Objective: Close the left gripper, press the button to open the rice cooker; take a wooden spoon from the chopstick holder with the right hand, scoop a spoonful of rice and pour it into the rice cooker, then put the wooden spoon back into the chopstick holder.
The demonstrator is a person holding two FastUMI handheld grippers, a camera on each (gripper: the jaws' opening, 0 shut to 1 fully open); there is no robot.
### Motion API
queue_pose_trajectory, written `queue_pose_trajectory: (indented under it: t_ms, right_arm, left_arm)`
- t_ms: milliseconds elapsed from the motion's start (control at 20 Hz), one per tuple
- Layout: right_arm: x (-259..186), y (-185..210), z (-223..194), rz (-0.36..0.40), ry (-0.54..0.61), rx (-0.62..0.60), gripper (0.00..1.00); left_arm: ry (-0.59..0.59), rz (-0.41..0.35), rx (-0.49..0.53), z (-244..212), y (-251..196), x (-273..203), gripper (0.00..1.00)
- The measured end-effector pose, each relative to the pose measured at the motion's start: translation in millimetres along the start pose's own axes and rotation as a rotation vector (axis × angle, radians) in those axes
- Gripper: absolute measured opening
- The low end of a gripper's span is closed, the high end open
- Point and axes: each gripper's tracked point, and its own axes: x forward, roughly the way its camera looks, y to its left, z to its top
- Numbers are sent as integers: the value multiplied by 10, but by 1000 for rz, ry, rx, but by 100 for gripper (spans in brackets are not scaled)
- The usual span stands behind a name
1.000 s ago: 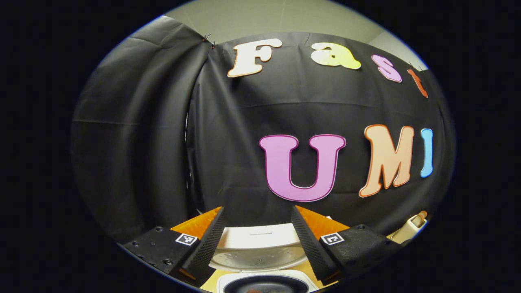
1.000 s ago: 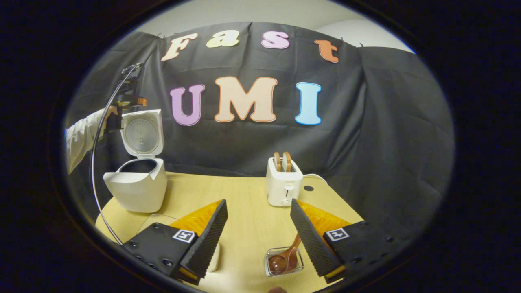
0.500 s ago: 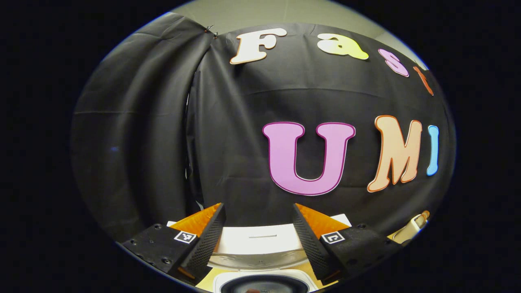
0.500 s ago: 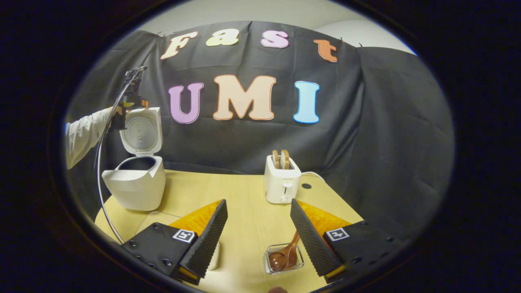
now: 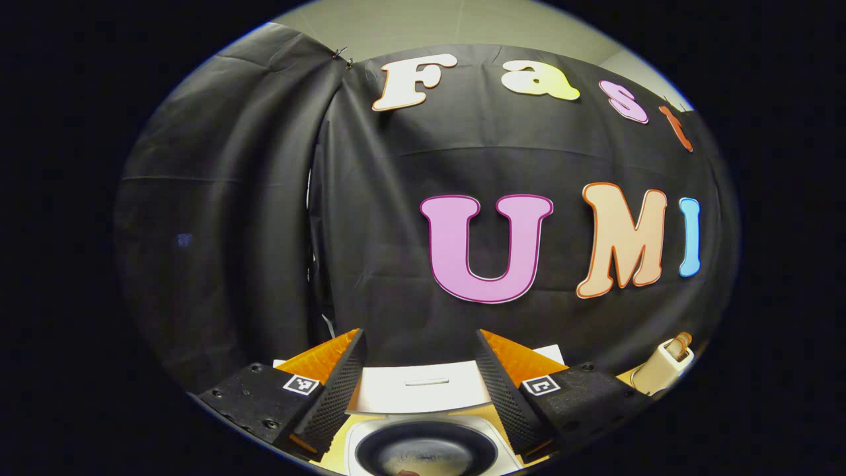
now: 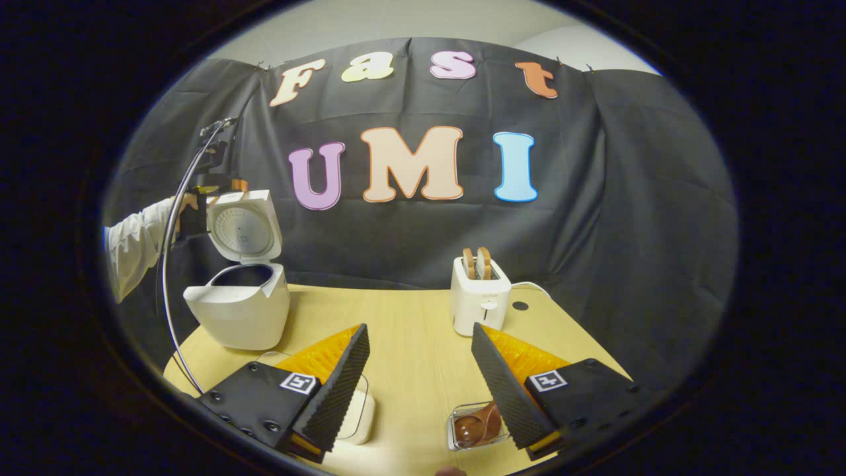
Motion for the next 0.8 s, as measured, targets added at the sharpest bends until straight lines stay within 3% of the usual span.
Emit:
queue_pose_trajectory:
  t_ms: [800]
  right_arm:
    - [-128,-62,103,93,-6,-8,100]
  left_arm:
    - [105,21,-30,-885,-106,-851,93]
